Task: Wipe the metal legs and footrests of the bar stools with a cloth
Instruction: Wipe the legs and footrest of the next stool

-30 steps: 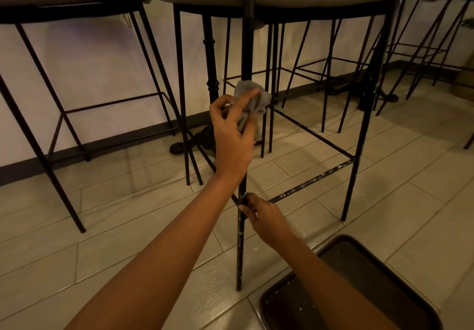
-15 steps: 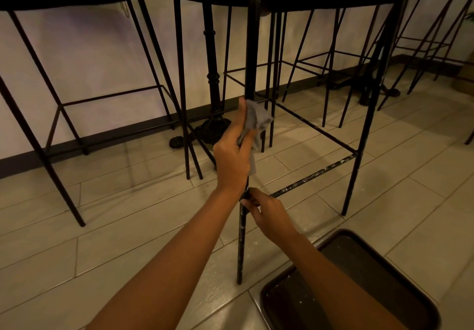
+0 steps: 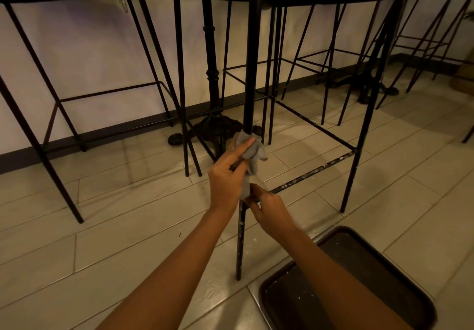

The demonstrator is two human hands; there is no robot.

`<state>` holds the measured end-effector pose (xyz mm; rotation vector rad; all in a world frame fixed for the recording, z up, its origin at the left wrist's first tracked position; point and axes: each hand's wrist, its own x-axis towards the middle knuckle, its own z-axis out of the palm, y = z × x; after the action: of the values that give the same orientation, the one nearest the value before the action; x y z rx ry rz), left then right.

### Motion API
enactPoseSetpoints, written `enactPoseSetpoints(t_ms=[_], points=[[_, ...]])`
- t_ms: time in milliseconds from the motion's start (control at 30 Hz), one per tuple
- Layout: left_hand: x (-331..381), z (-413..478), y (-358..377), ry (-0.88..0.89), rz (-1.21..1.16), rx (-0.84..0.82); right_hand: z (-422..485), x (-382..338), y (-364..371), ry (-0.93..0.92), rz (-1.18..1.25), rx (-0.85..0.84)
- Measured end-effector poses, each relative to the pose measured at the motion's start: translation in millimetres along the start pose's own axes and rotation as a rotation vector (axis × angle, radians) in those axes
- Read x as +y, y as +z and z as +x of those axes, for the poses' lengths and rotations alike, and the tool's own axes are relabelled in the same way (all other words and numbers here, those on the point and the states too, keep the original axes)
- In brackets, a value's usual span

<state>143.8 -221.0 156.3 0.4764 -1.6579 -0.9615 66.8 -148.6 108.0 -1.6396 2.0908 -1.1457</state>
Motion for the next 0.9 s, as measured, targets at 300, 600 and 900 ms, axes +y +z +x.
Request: enactPoseSetpoints(t_ms=[300, 600, 900], points=[[1.8, 9.6, 8.2, 0.067, 0.022, 0.036, -0.5, -1.7, 2.0, 0.019, 0.003, 0.031], [-12.9, -16.6, -3.2, -0.052, 0.014, -0.099, -1.8, 0.9, 2.0, 0.023, -0.044, 0.023], [-12.7, -16.2, -7.2, -0.053, 0.054, -0.121, -3.0, 2.9, 5.2, 0.039, -0.041, 0.021]])
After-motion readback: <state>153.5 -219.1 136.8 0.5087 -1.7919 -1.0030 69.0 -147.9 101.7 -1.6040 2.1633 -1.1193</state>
